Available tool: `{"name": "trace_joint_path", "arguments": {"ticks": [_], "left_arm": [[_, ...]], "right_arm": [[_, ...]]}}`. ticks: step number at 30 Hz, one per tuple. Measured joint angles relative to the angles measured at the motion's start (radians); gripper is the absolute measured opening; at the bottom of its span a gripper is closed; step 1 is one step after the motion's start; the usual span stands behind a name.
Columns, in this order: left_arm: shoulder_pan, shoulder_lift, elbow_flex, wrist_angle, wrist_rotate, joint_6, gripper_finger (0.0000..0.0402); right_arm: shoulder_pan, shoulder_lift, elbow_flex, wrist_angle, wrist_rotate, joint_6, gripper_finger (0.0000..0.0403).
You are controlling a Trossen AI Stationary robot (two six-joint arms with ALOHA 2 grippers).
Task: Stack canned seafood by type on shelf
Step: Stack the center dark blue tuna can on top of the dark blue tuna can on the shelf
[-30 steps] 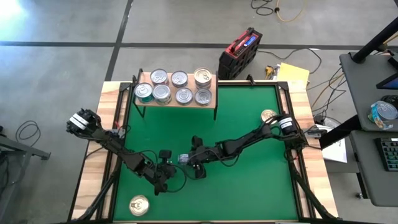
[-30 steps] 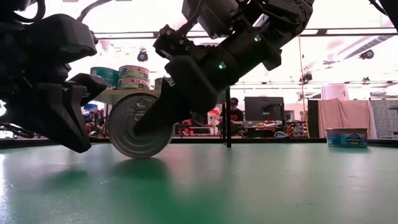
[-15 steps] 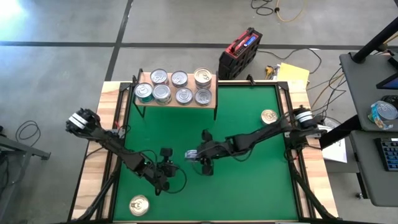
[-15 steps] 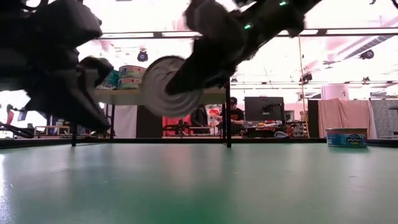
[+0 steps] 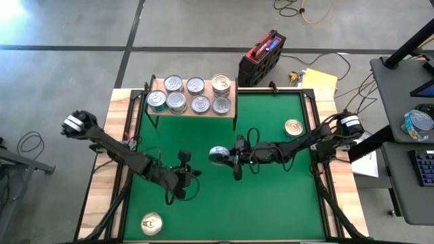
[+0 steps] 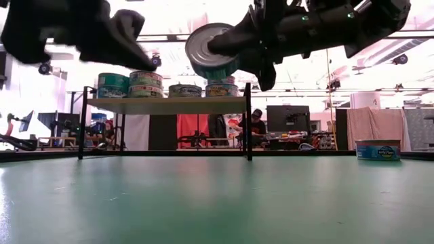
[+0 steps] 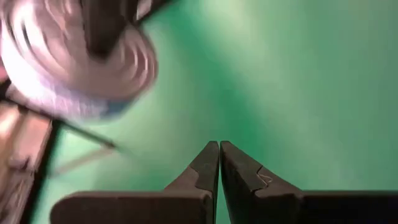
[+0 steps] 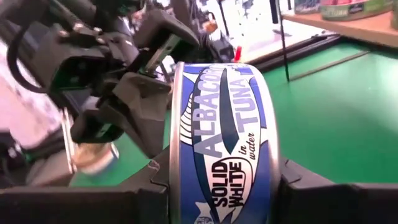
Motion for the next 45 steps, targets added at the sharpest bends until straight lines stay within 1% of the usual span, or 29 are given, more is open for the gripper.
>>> {"name": "trace_joint_path", "arguments": {"ticks": [2, 6, 8, 11, 15, 17, 20, 24, 26, 28, 29, 32, 34, 38, 42, 45], "left_arm": [[0.03, -0.054, -0.007, 0.005, 0.045, 0.073, 0.0], [0.08, -0.146, -0.017, 0.006, 0.08, 0.197, 0.0], [0.095, -0.185, -0.024, 0.013, 0.1, 0.259, 0.0], [0.11, -0.246, -0.047, 0.007, 0.101, 0.357, 0.0], [0.136, -0.344, -0.083, 0.007, 0.1, 0.468, 0.0], [0.153, -0.392, -0.087, 0.005, 0.089, 0.516, 0.0], [0.179, -0.447, -0.08, 0.01, 0.042, 0.58, 0.0], [0.205, -0.481, -0.062, 0.01, -0.019, 0.613, 0.0], [0.209, -0.483, -0.055, 0.011, -0.037, 0.58, 0.0], [0.209, -0.481, -0.054, 0.009, -0.017, 0.553, 0.0005], [0.208, -0.48, -0.055, 0.006, 0.015, 0.551, 0.001], [0.205, -0.471, -0.057, 0.019, 0.13, 0.545, 0.0034], [0.2, -0.456, -0.057, 0.03, 0.159, 0.559, 0.006], [0.199, -0.4, -0.057, 0.051, 0.161, 0.642, 0.0133], [0.179, -0.339, -0.057, 0.109, 0.162, 0.75, 0.0215], [0.161, -0.298, -0.058, 0.168, 0.134, 0.869, 0.0252]], "right_arm": [[-0.005, 0.003, 0.0, 0.034, -0.001, 0.029, 0.0122], [-0.015, 0.003, 0.0, 0.056, -0.021, 0.069, 0.0122], [-0.029, 0.003, -0.003, 0.059, -0.075, 0.103, 0.0122], [-0.069, 0.004, -0.005, 0.06, -0.181, 0.178, 0.0122], [-0.124, 0.01, -0.015, 0.058, -0.279, 0.265, 0.0122], [-0.147, 0.01, -0.022, 0.061, -0.308, 0.298, 0.0122], [-0.171, 0.01, -0.034, 0.059, -0.328, 0.354, 0.0122], [-0.185, 0.01, -0.037, 0.062, -0.395, 0.432, 0.0122], [-0.186, 0.01, -0.037, 0.069, -0.426, 0.468, 0.0122], [-0.186, 0.01, -0.037, 0.07, -0.46, 0.493, 0.0122], [-0.186, 0.01, -0.037, 0.069, -0.478, 0.502, 0.0122], [-0.184, 0.01, -0.039, 0.068, -0.492, 0.521, 0.0122], [-0.184, 0.01, -0.039, 0.081, -0.49, 0.535, 0.0122], [-0.186, 0.01, -0.038, 0.191, -0.458, 0.552, 0.0122], [-0.186, 0.037, -0.038, 0.235, -0.433, 0.578, 0.0122], [-0.186, 0.056, -0.039, 0.278, -0.439, 0.621, 0.0122]]}}
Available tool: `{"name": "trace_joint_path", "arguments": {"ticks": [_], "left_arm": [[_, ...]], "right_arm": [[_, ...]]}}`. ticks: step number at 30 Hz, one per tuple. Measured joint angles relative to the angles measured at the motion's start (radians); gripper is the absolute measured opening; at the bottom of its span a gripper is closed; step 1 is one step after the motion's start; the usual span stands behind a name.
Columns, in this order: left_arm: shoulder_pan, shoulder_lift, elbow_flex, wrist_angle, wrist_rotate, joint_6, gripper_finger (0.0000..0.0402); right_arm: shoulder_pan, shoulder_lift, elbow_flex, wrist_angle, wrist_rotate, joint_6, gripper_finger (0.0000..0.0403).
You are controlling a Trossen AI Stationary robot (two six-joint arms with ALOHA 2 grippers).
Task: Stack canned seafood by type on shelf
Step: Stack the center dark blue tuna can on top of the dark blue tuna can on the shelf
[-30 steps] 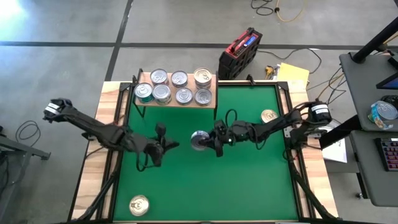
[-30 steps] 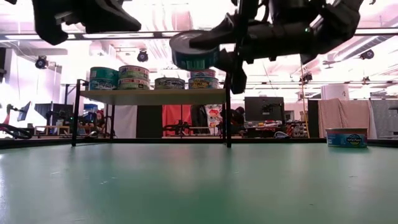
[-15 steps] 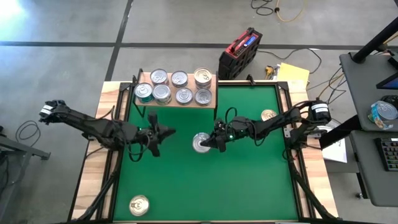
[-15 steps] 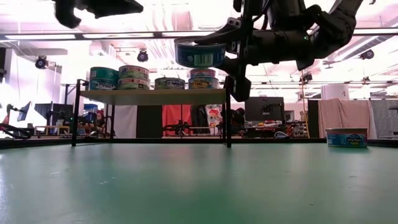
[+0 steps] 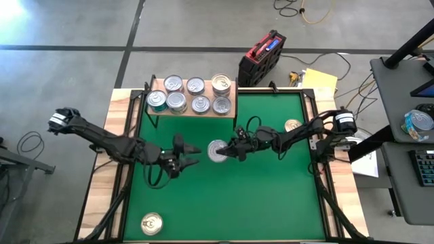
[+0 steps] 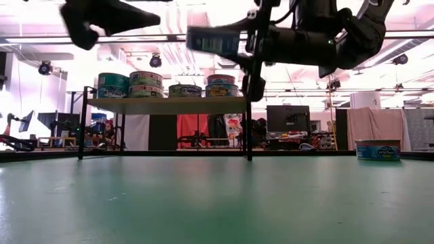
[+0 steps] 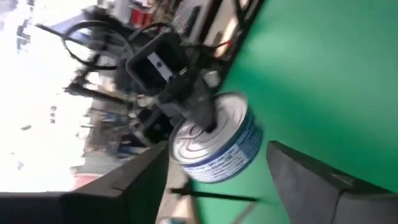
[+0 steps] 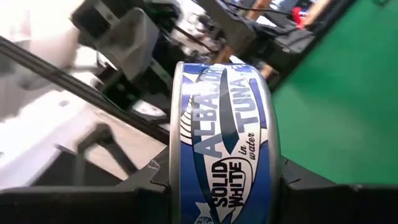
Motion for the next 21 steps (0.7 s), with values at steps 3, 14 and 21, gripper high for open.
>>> {"name": "trace_joint_path", "arguments": {"ticks": [3, 14, 21], "left_arm": [[-0.001, 0.031, 0.0, 0.056, -0.053, 0.096, 0.0262], [-0.002, 0.131, 0.0, 0.153, -0.087, 0.326, 0.0263], [-0.002, 0.191, 0.0, 0.248, -0.13, 0.463, 0.0263]], "right_arm": [[-0.004, 0.013, 0.003, 0.042, -0.013, 0.057, 0.0122], [-0.002, 0.074, 0.005, 0.178, -0.027, 0.167, 0.0122], [0.0, 0.099, 0.02, 0.222, -0.055, 0.179, 0.0122]]}}
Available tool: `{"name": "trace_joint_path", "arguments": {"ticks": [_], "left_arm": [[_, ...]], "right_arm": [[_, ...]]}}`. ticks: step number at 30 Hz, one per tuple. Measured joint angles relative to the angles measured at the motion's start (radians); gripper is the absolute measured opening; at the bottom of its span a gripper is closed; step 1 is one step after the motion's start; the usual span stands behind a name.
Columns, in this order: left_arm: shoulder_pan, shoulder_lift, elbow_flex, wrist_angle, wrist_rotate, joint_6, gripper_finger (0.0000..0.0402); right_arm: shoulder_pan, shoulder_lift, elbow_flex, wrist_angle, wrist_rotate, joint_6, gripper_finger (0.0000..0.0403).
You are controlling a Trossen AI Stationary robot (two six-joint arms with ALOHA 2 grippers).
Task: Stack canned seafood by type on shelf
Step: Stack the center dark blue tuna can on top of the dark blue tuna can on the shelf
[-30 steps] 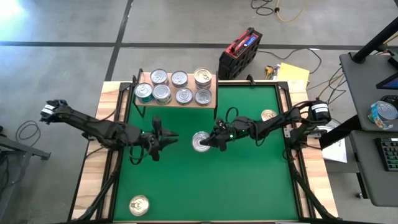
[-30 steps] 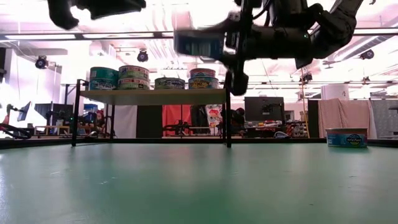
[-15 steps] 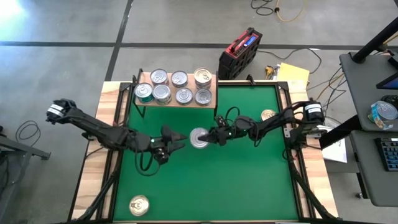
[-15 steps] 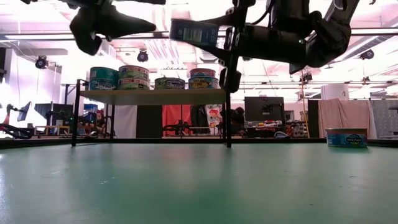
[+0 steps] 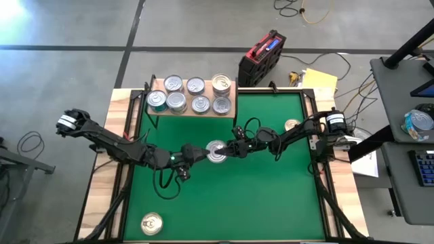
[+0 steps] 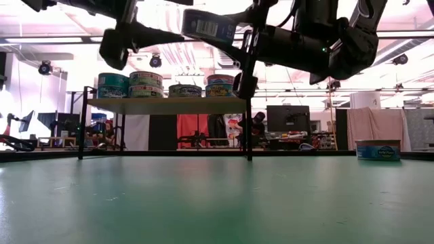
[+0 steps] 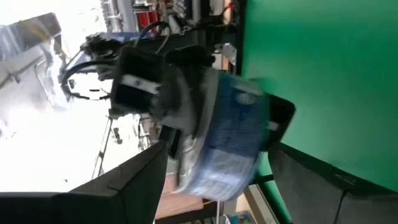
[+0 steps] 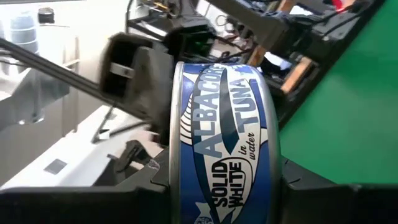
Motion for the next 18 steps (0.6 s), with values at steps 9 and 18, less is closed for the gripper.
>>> {"name": "trace_joint_path", "arguments": {"ticks": [9, 18], "left_arm": [[0.0, 0.056, 0.001, 0.107, -0.014, 0.088, 0.0256], [-0.009, 0.055, 0.008, 0.099, -0.06, 0.083, 0.0155]], "right_arm": [[0.003, 0.047, 0.058, 0.007, -0.05, 0.042, 0.0122], [0.002, 0.053, 0.075, 0.009, -0.046, 0.078, 0.0122]]}}
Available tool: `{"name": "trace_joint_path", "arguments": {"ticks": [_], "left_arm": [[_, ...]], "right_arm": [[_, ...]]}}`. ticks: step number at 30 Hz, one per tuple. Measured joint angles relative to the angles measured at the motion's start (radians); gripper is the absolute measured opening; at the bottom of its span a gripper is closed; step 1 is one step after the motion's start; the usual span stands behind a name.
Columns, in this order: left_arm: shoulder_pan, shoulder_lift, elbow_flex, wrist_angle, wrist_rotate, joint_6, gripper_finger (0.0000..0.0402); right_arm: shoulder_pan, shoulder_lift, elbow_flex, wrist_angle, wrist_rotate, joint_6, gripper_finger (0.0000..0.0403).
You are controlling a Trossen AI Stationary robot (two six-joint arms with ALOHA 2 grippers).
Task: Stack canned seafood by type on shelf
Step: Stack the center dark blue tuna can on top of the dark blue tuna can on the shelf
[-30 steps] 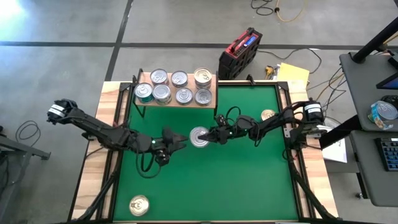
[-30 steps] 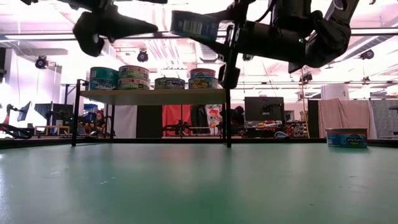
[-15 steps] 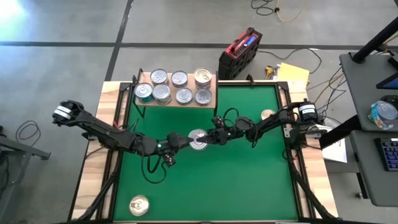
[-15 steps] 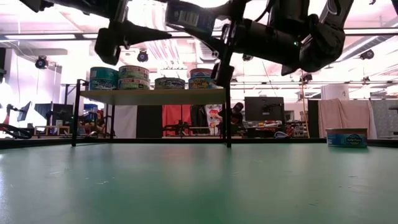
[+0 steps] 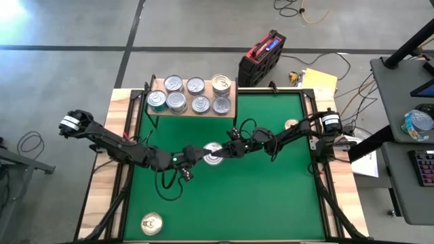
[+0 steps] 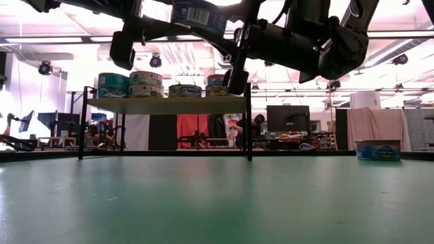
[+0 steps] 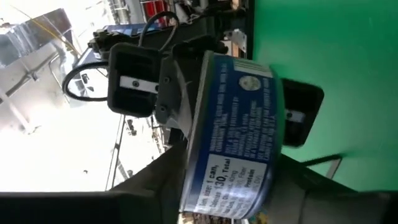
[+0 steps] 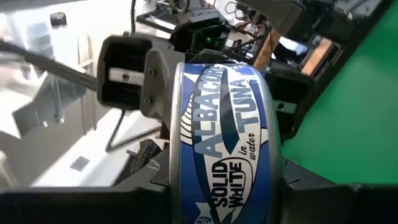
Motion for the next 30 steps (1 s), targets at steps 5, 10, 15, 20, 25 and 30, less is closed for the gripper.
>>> {"name": "trace_joint_path", "arguments": {"ticks": [5, 10, 15, 20, 25, 30], "left_arm": [[0.0, 0.004, -0.001, -0.006, -0.033, 0.011, 0.0131], [-0.002, 0.005, -0.001, -0.006, -0.049, -0.047, 0.0126], [-0.005, 0.005, -0.005, -0.01, -0.084, -0.101, 0.0126], [-0.007, -0.011, -0.016, -0.01, -0.084, -0.198, 0.0126], [-0.009, -0.066, -0.035, -0.016, -0.056, -0.288, 0.0126], [-0.011, -0.138, -0.06, -0.028, 0.008, -0.351, 0.0126]], "right_arm": [[0.0, 0.0, 0.0, -0.001, 0.013, 0.044, 0.0126], [0.0, 0.0, 0.0, 0.007, 0.022, -0.005, 0.0201], [0.0, -0.001, 0.0, 0.007, 0.023, -0.038, 0.0251], [-0.002, -0.001, 0.0, 0.001, -0.001, -0.091, 0.0275], [-0.004, -0.002, 0.0, -0.012, -0.038, -0.144, 0.0282], [-0.002, -0.004, 0.003, -0.018, -0.048, -0.192, 0.0272]]}}
